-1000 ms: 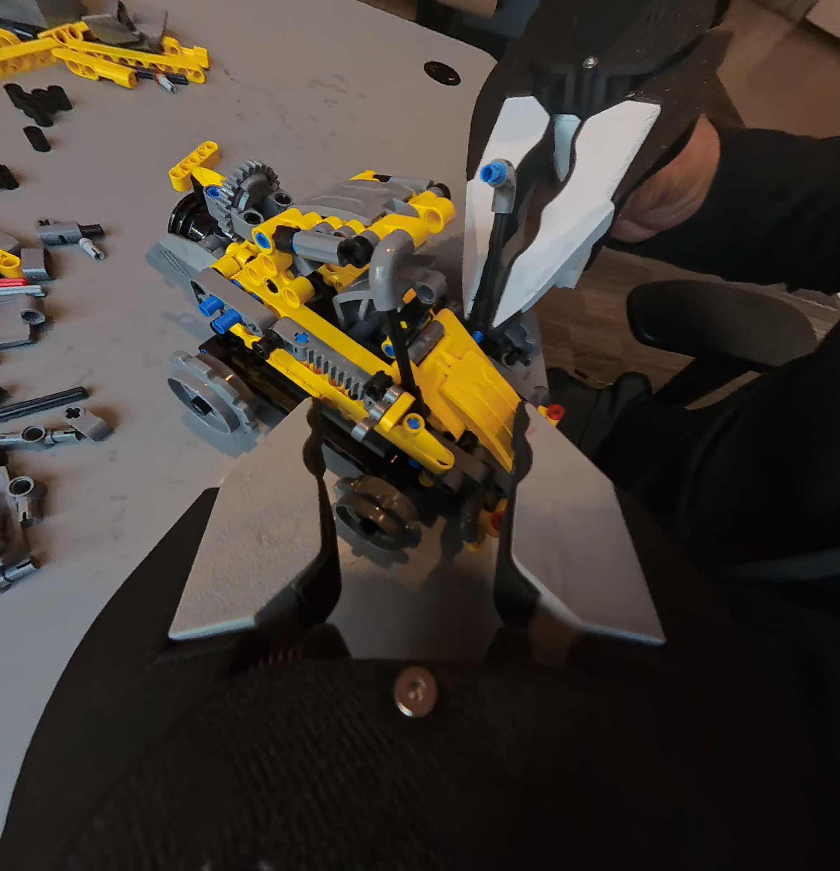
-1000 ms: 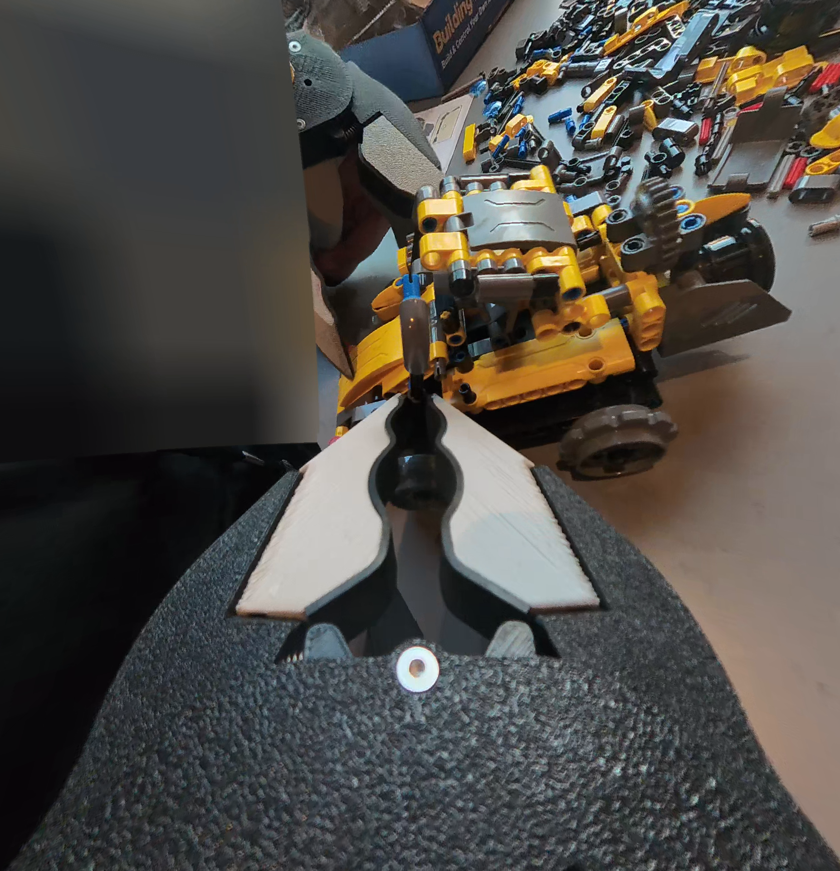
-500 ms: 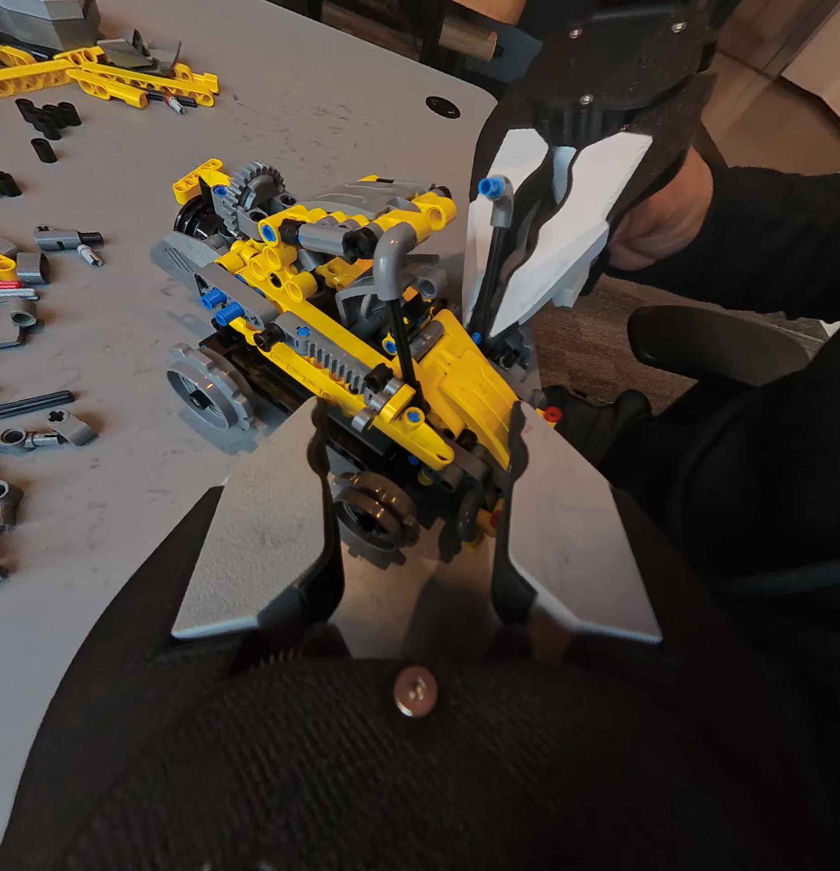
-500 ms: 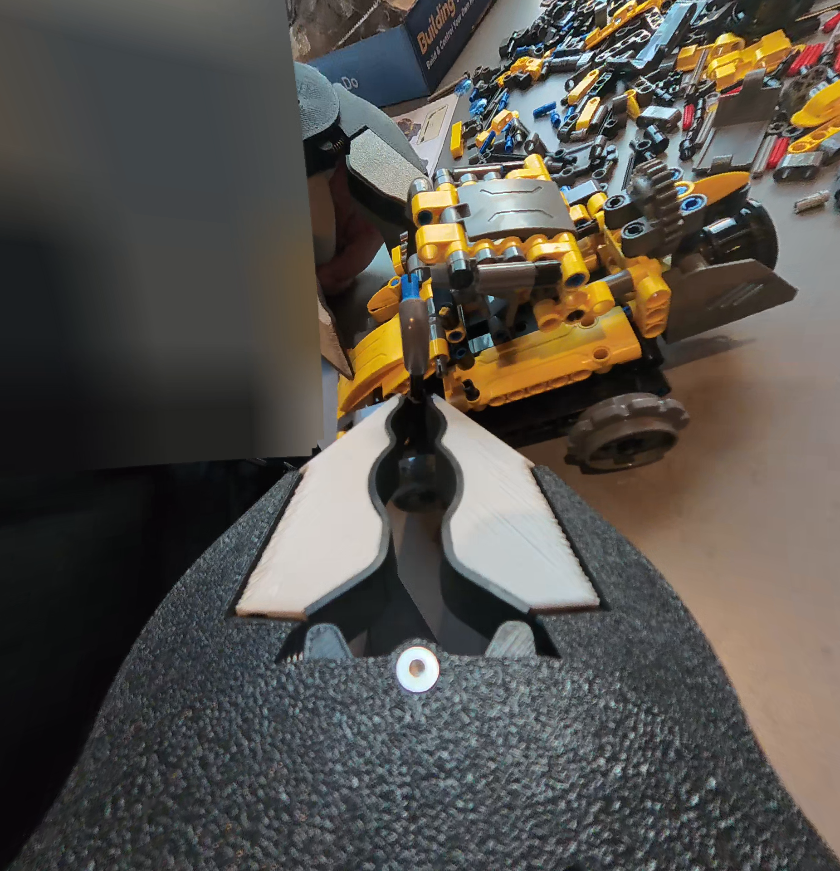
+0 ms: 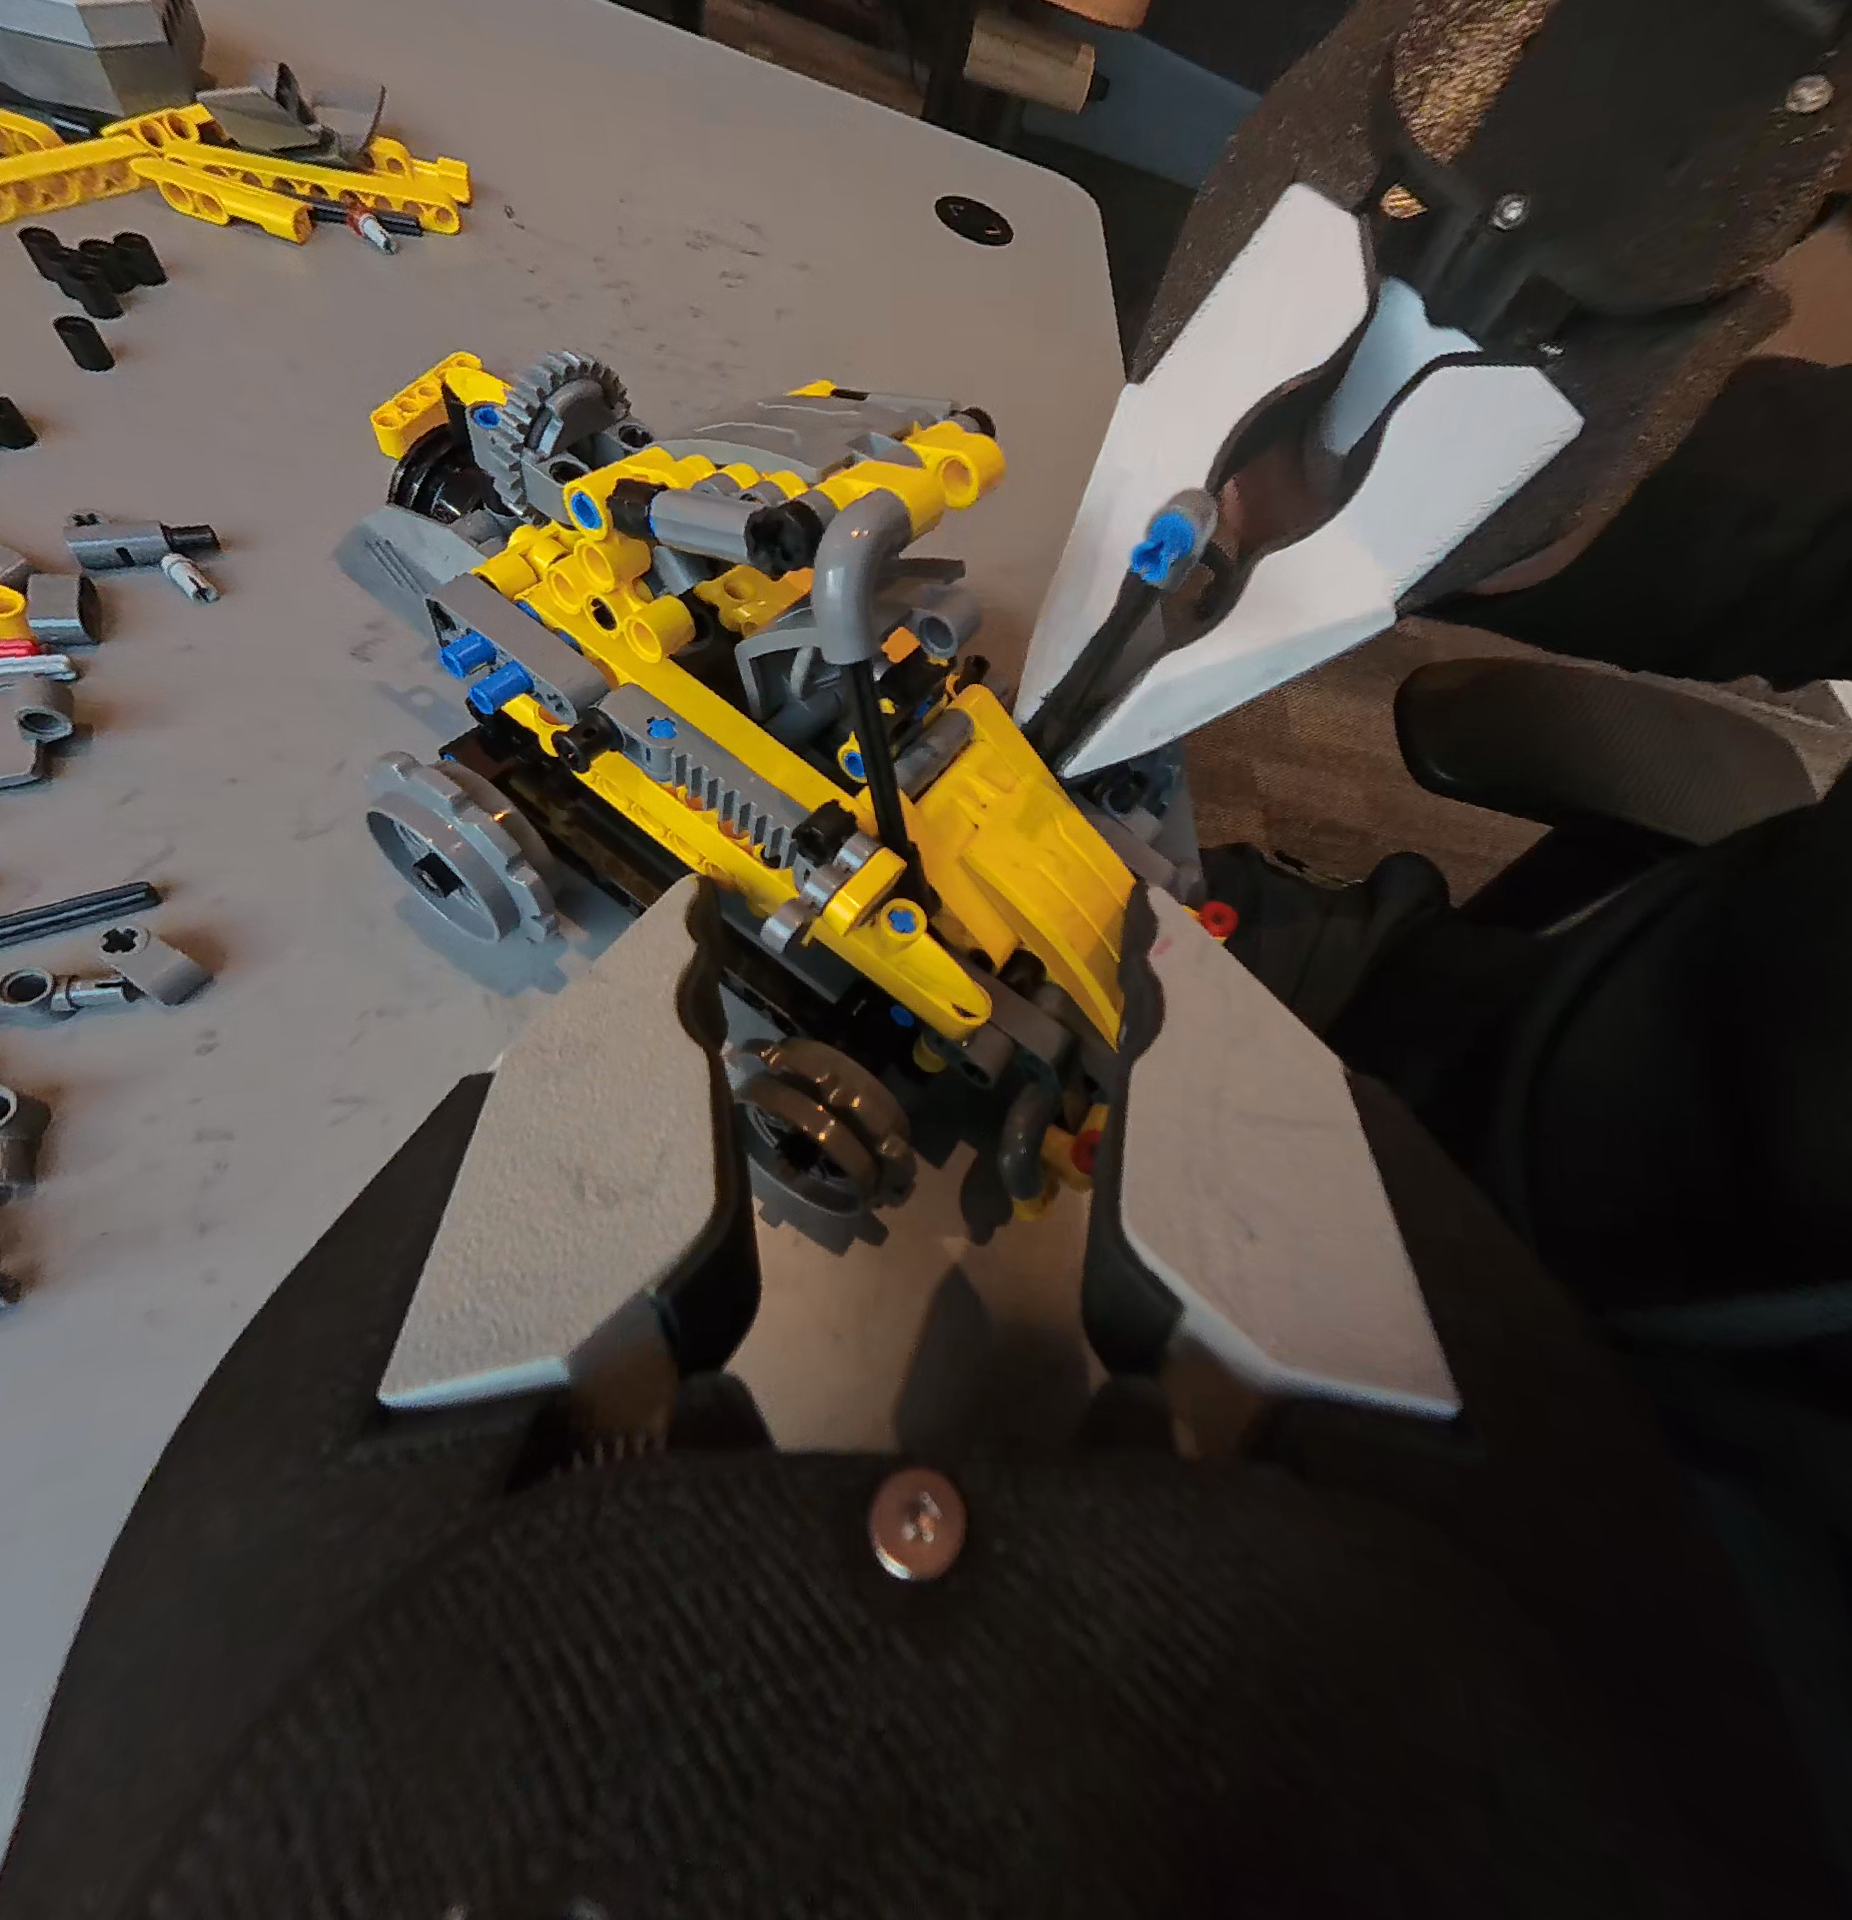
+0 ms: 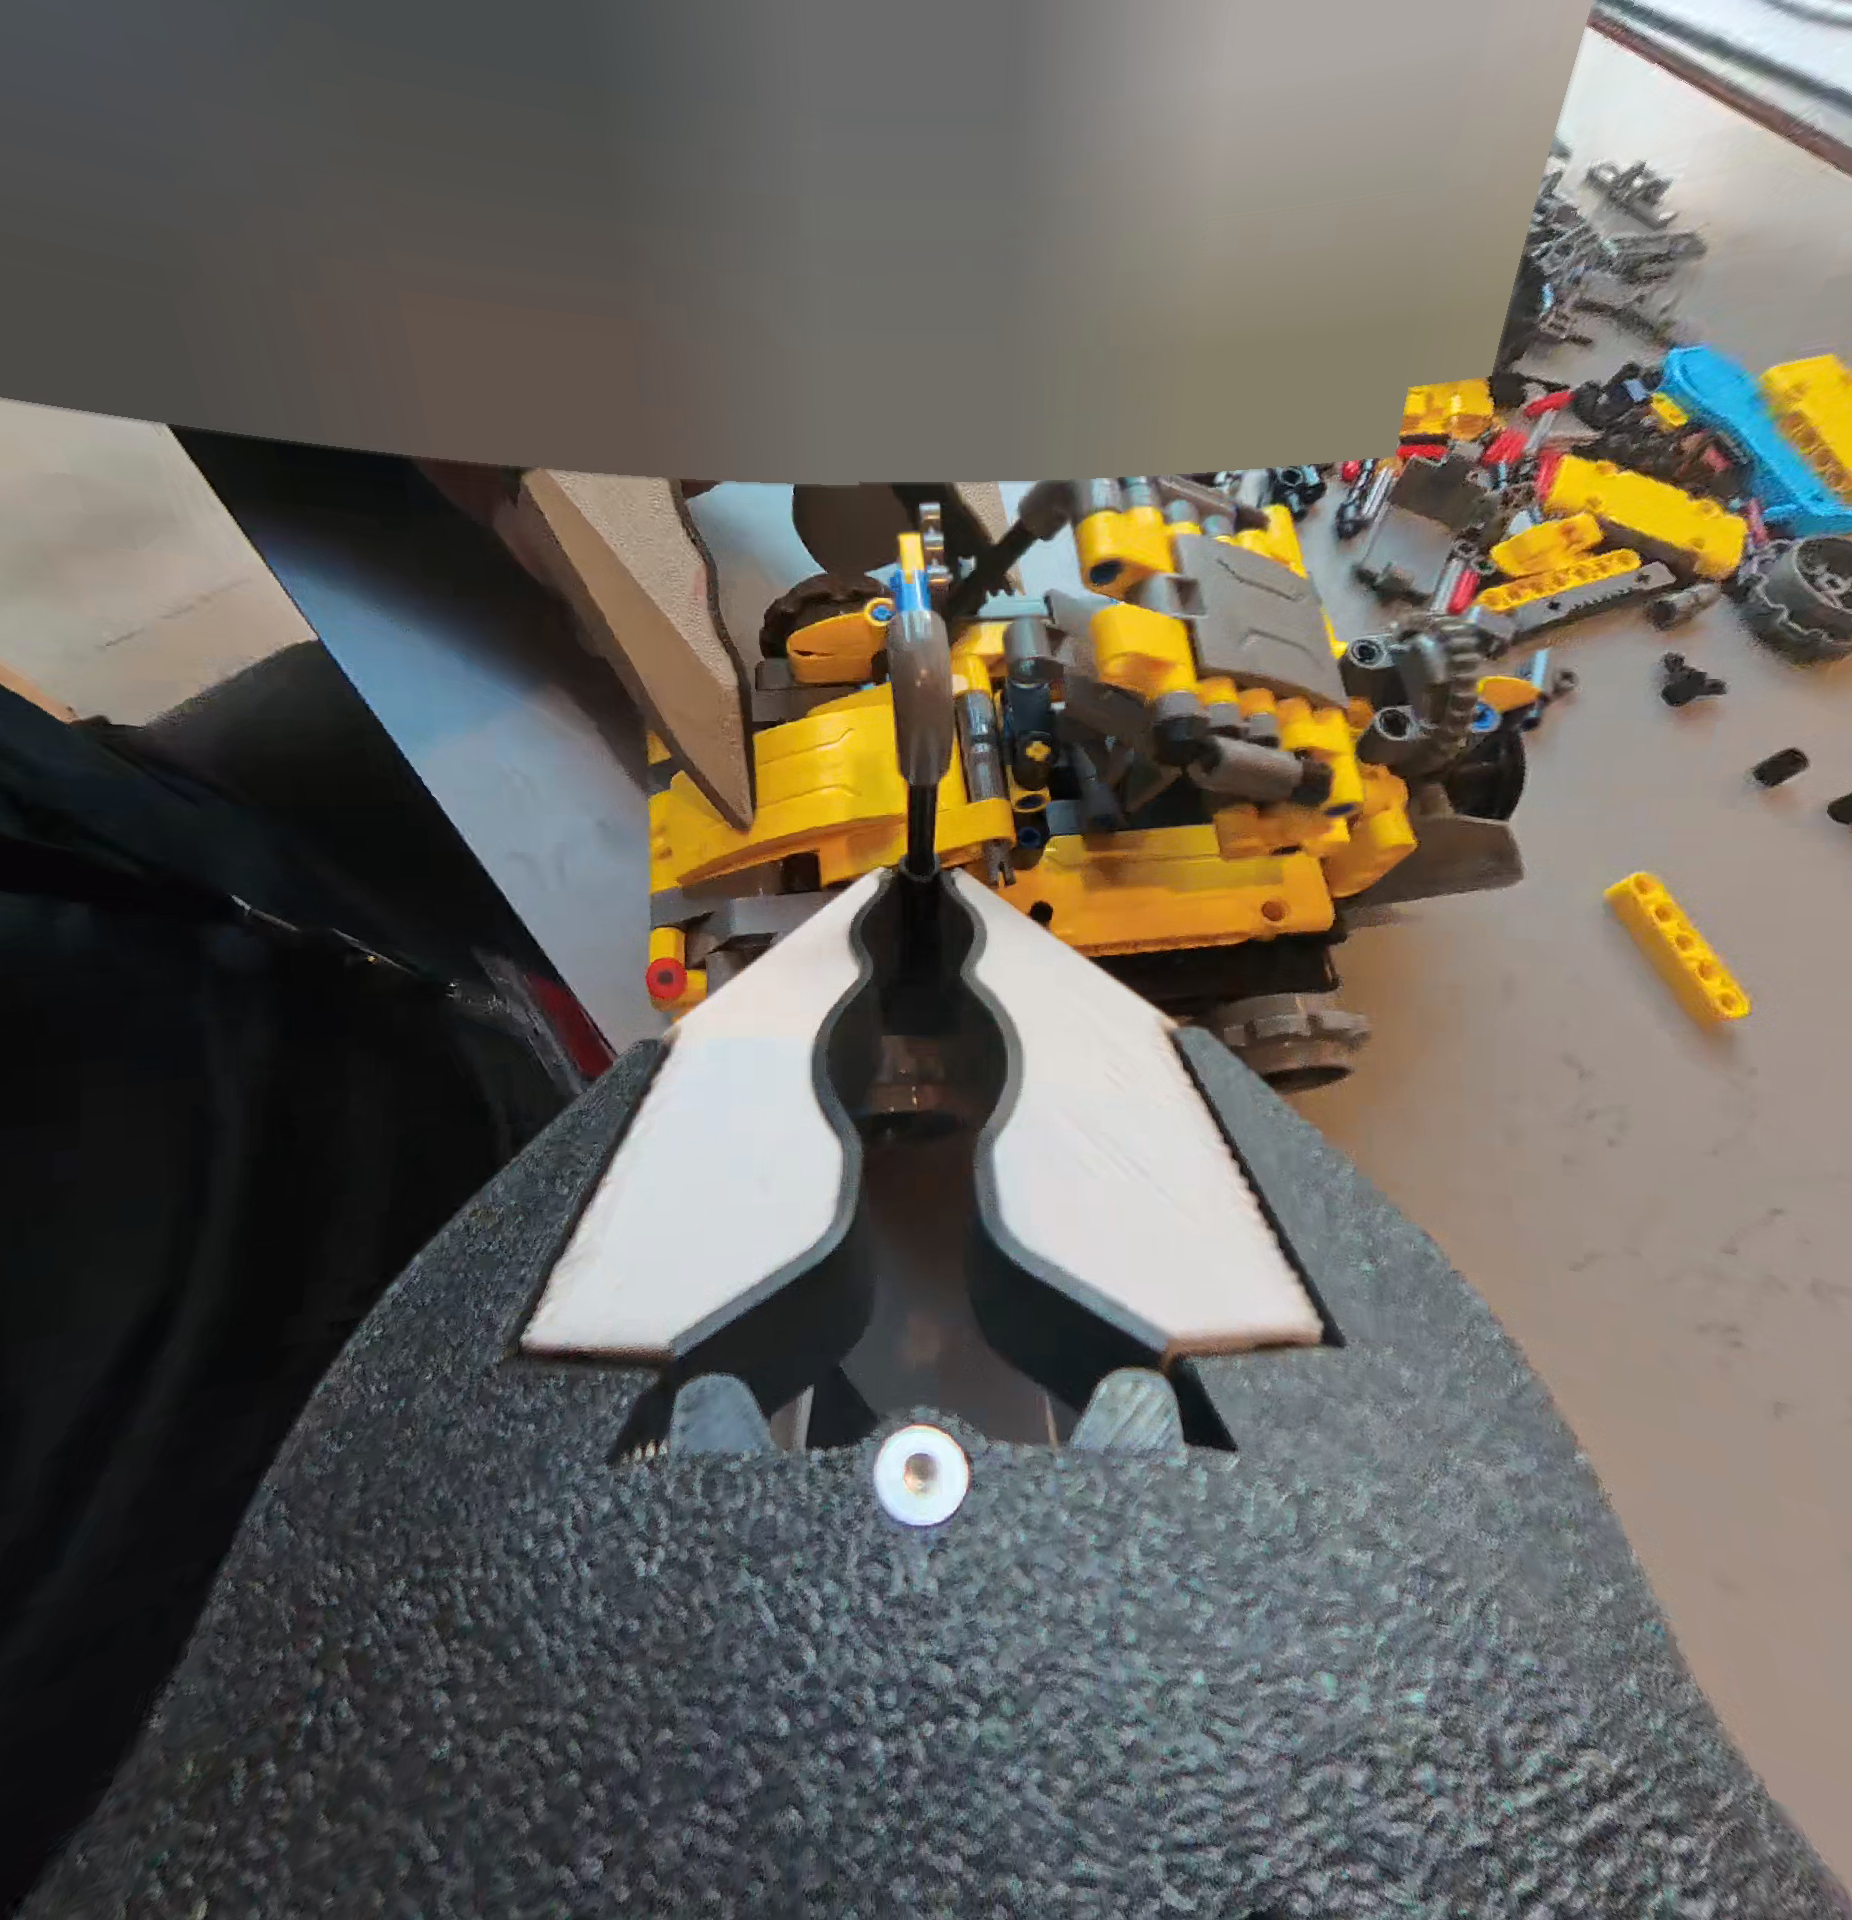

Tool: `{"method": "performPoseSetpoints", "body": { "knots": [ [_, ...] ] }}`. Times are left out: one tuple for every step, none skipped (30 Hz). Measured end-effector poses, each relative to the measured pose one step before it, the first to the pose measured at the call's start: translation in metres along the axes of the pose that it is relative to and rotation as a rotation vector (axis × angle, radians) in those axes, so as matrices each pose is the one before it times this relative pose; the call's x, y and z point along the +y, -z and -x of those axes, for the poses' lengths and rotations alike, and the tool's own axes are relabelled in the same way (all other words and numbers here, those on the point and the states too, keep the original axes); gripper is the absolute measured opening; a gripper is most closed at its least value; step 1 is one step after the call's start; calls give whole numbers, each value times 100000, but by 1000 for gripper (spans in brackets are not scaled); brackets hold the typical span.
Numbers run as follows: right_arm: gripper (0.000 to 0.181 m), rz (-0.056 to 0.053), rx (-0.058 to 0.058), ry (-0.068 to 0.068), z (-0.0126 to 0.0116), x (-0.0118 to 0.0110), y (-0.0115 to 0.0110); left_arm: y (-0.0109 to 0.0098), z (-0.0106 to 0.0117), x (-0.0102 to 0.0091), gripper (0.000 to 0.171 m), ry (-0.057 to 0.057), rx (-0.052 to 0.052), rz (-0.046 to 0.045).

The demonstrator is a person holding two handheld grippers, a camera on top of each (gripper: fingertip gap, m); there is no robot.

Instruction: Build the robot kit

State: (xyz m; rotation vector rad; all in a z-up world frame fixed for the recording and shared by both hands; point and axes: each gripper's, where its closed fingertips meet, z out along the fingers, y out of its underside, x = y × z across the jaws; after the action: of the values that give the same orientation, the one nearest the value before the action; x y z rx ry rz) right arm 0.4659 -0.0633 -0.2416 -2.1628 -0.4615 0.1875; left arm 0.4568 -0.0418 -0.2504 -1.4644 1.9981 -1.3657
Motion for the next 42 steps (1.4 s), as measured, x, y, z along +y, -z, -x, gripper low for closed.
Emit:
{"method": "performPoseSetpoints", "body": {
  "knots": [
    [7,-260,-1877,-2677,-41,-10,20,-23,17,-50,74,406,6,-339],
    [7,-1633,-2371,-3610,-33,48,-19,-34,30,2,74,-360,-517,123],
    [7,-1853,-2388,-3494,12,54,-36,-9,5,15,75,-367,-314,-1],
    [7,-1904,-1965,-2922,12,-3,-15,-4,6,0,74,110,34,-163],
    [7,-2005,-1655,-2467,9,-6,13,3,9,-13,74,68,27,-95],
    [7,-1947,-2084,-3115,11,-22,8,-4,2,-17,75,17,39,-125],
    [7,-1767,-2258,-3618,20,-62,38,2,-1,-28,75,271,292,-224],
    [7,-1823,-1481,-2452,5,-99,45,9,0,-37,75,544,458,-216],
    [7,-1694,-778,-1060,3,-39,45,13,8,-11,74,440,377,-121],
    [8,-1212,-565,-980,2,38,43,25,-4,1,74,147,172,-38],
    [8,-314,-993,-1998,9,120,66,14,-22,15,74,-238,-22,47],
    [8,-360,-665,-2123,-36,56,130,27,-32,26,74,-404,-71,104],
    [11,-1294,423,-1180,-141,-148,241,9,-12,20,74,-185,-4,68],
    [12,-1765,372,-165,-19,-386,349,4,-7,7,74,-4,50,52],
    [16,-1809,962,610,-13,-593,416,15,-13,13,74,-188,72,115],
    [18,-1524,1048,1091,55,-701,387,17,-24,30,74,-373,91,194],
    [19,-1230,-138,1274,271,-766,277,39,-27,37,74,-408,49,229],
    [19,-1021,-308,1452,327,-808,148,54,-24,44,73,-498,-109,122],
    [19,-931,784,2124,193,-730,24,82,3,8,73,-432,-337,-42],
    [16,-295,1569,2383,19,-522,-84,79,10,21,73,-766,-389,160],
    [12,730,1201,2282,-68,-182,-185,124,66,-28,73,-1338,-751,167],
    [11,1019,1044,1336,-146,5,-237,196,206,-148,73,-1584,-1525,-316],
    [10,346,389,45,-105,-24,-207,298,302,-292,73,-1507,-2017,-942],
    [9,-673,-98,-532,-35,-98,-116,387,221,-423,73,-1359,-1261,-1269],
    [8,-950,199,-549,-87,-87,-35,500,203,-584,72,-1053,-864,-1389],
    [8,-814,1277,-981,-251,-42,-20,564,198,-801,70,-1463,-650,-2015],
    [8,-827,260,-1110,-98,-21,11,564,96,-990,65,-2241,128,-2520],
    [7,-887,-172,-850,-8,9,28,438,24,-1084,58,-2393,780,-2311],
    [8,-1091,95,-760,-58,31,39,220,36,-1025,53,-2552,1016,-1195],
    [8,-1246,411,-1545,-144,-4,36,-23,126,-825,46,-3398,449,466],
    [8,-1225,336,-2049,-171,-6,30,-264,187,-525,42,-4787,49,1922],
    [8,-1203,19,-2103,-160,-19,2,-476,134,-178,41,-5730,332,3346],
    [8,-1204,14,-2128,-169,-2,19,-579,116,81,41,-5388,120,4269],
    [7,-1264,-295,-2031,-109,-14,6,-570,-33,78,42,-4795,649,3520],
    [7,-1389,-588,-1565,-49,0,-10,-499,-101,-70,42,-3917,889,1676],
    [7,-1247,-1038,-1320,13,-7,-15,-417,-135,-181,41,-2790,1020,419],
    [7,-858,-816,-937,9,-8,30,-340,-206,-210,39,-2200,1526,81],
    [7,-557,-271,-103,-37,8,33,-278,-34,-101,35,-1838,454,495],
    [7,-485,16,411,-42,-17,51,-226,77,75,26,-1779,-35,1308],
    [7,-264,-68,1008,32,-10,30,-186,-51,164,17,-1773,709,1556],
    [7,-34,346,1743,31,19,10,-92,111,-17,16,-1226,-718,238],
    [7,-131,168,1830,81,-18,12,-38,-43,-92,14,-1477,-105,-197]
  ]
}}
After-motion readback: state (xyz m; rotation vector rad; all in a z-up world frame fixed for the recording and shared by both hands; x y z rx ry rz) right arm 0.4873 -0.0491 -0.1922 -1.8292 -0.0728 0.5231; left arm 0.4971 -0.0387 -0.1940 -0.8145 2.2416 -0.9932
